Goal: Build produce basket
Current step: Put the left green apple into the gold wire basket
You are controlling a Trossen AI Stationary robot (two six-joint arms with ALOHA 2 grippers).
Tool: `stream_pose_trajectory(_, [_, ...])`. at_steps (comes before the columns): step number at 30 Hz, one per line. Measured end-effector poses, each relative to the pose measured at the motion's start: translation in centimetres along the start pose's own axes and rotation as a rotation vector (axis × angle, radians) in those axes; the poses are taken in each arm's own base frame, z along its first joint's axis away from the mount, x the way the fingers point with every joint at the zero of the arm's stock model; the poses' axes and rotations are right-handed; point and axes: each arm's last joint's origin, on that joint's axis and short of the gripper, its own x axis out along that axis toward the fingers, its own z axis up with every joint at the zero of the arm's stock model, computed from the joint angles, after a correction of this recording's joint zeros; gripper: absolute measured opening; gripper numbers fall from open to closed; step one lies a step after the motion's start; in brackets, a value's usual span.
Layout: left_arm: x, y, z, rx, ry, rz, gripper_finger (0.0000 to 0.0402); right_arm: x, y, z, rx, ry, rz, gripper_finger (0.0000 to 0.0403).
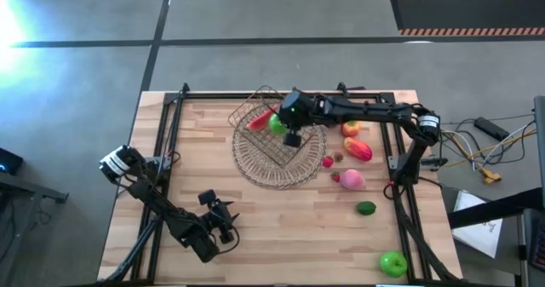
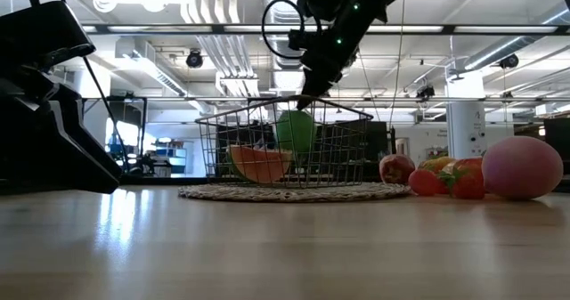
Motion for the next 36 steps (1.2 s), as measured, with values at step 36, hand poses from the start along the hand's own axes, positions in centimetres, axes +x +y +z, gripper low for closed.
stream_pose_trajectory(36, [0.1,0.0,0.1,-0.011,-0.002,0.0,0.0199,6.9,-1.8,-1.0,0.028,0.161,0.023,0.0012])
